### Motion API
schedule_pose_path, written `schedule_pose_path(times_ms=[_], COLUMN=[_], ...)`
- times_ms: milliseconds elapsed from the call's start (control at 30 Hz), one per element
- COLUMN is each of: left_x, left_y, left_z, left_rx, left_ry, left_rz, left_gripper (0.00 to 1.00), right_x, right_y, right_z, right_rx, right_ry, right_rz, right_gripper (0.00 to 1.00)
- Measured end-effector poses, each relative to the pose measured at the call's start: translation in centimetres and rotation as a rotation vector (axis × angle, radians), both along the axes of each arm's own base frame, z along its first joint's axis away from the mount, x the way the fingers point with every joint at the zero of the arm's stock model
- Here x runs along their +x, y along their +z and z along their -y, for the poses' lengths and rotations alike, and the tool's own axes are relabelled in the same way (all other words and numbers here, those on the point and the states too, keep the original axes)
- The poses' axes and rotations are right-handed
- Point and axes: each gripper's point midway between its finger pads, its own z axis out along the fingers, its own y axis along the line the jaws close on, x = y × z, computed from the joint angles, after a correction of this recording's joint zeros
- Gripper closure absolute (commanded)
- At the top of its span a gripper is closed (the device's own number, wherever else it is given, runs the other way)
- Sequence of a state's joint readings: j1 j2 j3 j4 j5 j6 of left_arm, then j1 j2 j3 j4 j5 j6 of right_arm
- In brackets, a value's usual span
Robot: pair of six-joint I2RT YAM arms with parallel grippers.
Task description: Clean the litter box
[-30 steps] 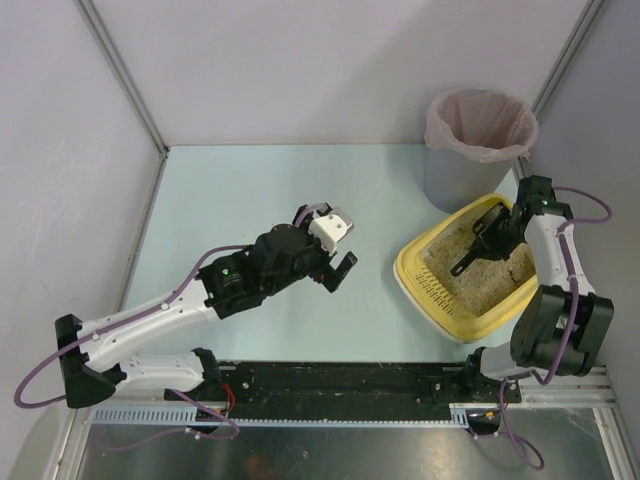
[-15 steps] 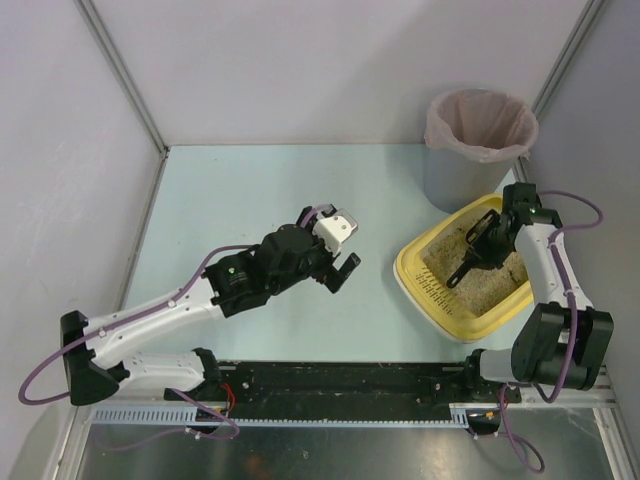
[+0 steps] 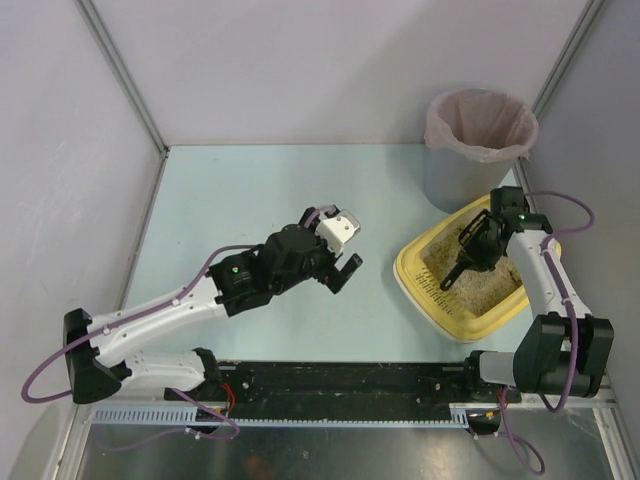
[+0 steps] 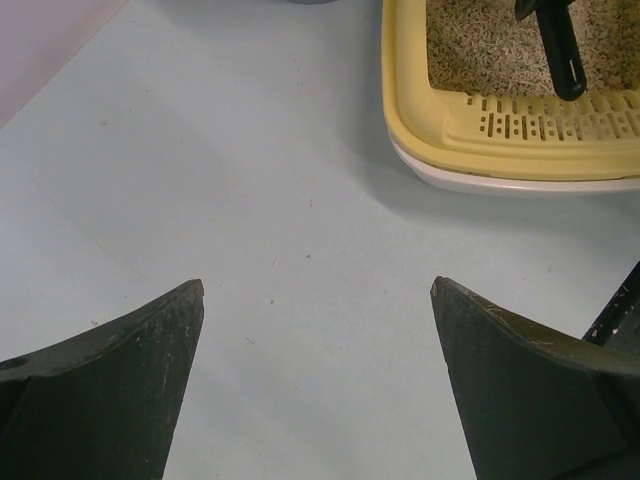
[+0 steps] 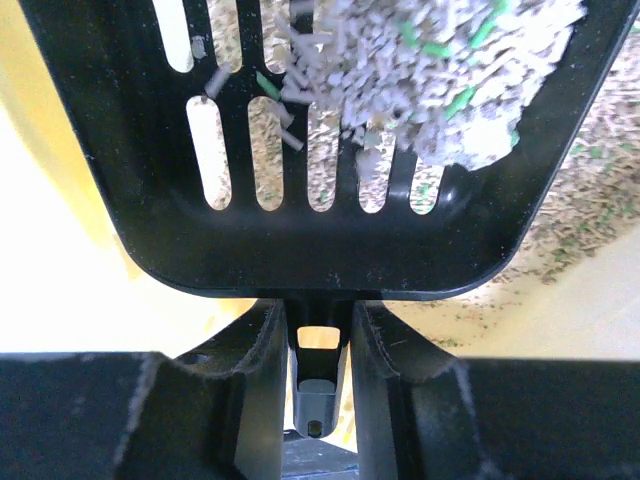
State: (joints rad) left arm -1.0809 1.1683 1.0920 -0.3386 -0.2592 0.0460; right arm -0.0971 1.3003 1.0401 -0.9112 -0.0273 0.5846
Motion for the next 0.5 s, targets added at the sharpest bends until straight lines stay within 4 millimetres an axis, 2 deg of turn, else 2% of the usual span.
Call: schedule_pose_path(times_ms=[67,200,300,433,500], left_x=[0.0,0.1,0.1,0.0,-0.1], left_y=[-0.1,-0.5,-0.8,-1.3,-1.3], left_z=[0.0,0.2,0.3,0.7,0.8], left_rx=[0.003,0.012,0.019,0.026,0.025], left_ry=[0.000,-0.001,-0.003,-0.017,-0.024], left_rz=[-0.001,-0.008,-0.013,-0.026,-0.029], left_gripper=[0.00,0.00,0.00,0.00,0.00], right_x=[0.2,0.3,0.4,0.4,0.5], right_y=[0.1,0.1,0.1,0.0,0.0], right_z=[-0.9,-0.3,-1.0,0.3,0.0], right_rx=[0.010,-0.022,-0.007,0.003,0.007], right_ry=[0.031,0.014,0.037,-0.015,-0.005], right_rz=[0.011,0.013,0.017,0.019,0.023], right_gripper=[1.00,1.00,1.00,1.00,1.00])
